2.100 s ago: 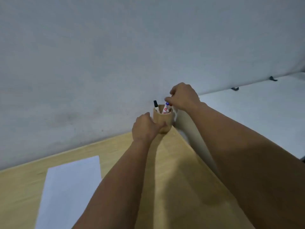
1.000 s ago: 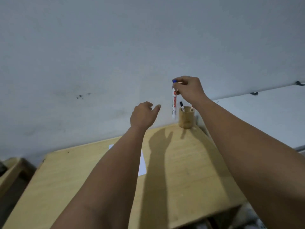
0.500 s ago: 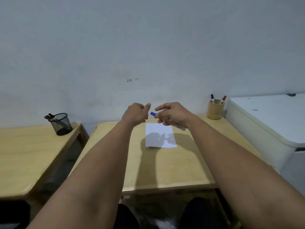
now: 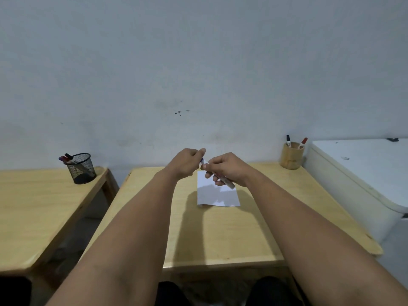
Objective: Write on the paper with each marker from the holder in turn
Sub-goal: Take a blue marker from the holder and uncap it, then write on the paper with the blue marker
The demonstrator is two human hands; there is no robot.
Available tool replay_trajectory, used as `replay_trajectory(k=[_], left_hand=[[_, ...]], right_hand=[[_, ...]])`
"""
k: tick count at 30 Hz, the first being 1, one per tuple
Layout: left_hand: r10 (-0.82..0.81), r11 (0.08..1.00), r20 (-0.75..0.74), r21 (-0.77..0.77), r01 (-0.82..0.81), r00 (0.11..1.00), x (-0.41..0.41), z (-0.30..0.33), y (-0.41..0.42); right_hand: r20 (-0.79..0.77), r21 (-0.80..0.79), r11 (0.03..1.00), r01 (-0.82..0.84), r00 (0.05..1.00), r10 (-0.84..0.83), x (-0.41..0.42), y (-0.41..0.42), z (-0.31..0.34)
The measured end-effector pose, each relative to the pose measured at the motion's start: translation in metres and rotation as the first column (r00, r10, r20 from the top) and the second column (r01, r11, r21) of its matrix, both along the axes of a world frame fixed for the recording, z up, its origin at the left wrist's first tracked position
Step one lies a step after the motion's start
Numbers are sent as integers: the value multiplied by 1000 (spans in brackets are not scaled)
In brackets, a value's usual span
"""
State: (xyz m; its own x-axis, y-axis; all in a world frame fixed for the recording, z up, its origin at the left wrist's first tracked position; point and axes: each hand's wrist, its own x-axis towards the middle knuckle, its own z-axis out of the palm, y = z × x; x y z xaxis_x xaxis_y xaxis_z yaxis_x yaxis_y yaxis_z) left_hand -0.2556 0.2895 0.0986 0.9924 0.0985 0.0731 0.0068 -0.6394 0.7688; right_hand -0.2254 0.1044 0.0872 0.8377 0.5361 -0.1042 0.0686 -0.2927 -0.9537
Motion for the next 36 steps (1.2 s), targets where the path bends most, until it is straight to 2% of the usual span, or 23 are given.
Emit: replay_trajectory(k=[3, 7, 9, 11, 13, 15, 17, 19, 20, 21, 26, 29, 31, 33, 36], left_hand=[[19, 998, 1, 58, -19, 1000, 15, -13, 3], [179, 966, 60, 179, -187, 982, 39, -30, 26], [226, 926, 55, 298, -232, 973, 48, -42, 40], [214, 841, 25, 504, -197, 976, 57, -57, 48], [186, 768, -5, 624, -142, 983, 65, -73, 51], [180, 749, -28, 652, -119, 983, 75, -88, 53], [194, 746, -69, 659, -102, 979, 83, -100, 55], [204, 751, -117, 656, -79, 972, 89, -109, 56], [208, 757, -134, 649, -73, 969, 91, -113, 56], [208, 764, -143, 641, -69, 968, 92, -117, 55], [194, 784, -113, 615, -85, 974, 92, -127, 54], [185, 801, -12, 582, -144, 983, 79, -125, 50], [138, 780, 145, 594, -197, 980, 69, -124, 49], [-15, 739, 260, 654, -164, 966, 62, -125, 50], [-209, 657, 233, 753, -41, 950, 48, -131, 42]], right_hand=[[39, 3, 999, 32, 999, -32, 14, 9, -14], [164, -68, 991, 119, 981, -106, 36, 16, -35], [145, -69, 981, 183, 975, -172, 50, 19, -43], [72, -42, 971, 237, 970, -234, 62, 21, -49], [5, 40, 954, 297, 955, -297, 73, 23, -56], [-89, 178, 910, 376, 927, -365, 85, 22, -62], [-257, 301, 831, 468, 879, -402, 94, 19, -62], [-409, 366, 747, 555, 817, -407, 99, 15, -60], [-433, 375, 725, 578, 801, -414, 101, 13, -62], [-411, 368, 728, 578, 804, -431, 103, 11, -65], [-93, 287, 809, 513, 856, -509, 100, 11, -100], [251, 150, 866, 478, 828, -501, 91, 15, -119], [465, -57, 882, 468, 794, -392, 81, 16, -126], [601, -232, 853, 467, 759, -252, 74, 17, -132], [649, -423, 789, 445, 756, -79, 66, 20, -142]])
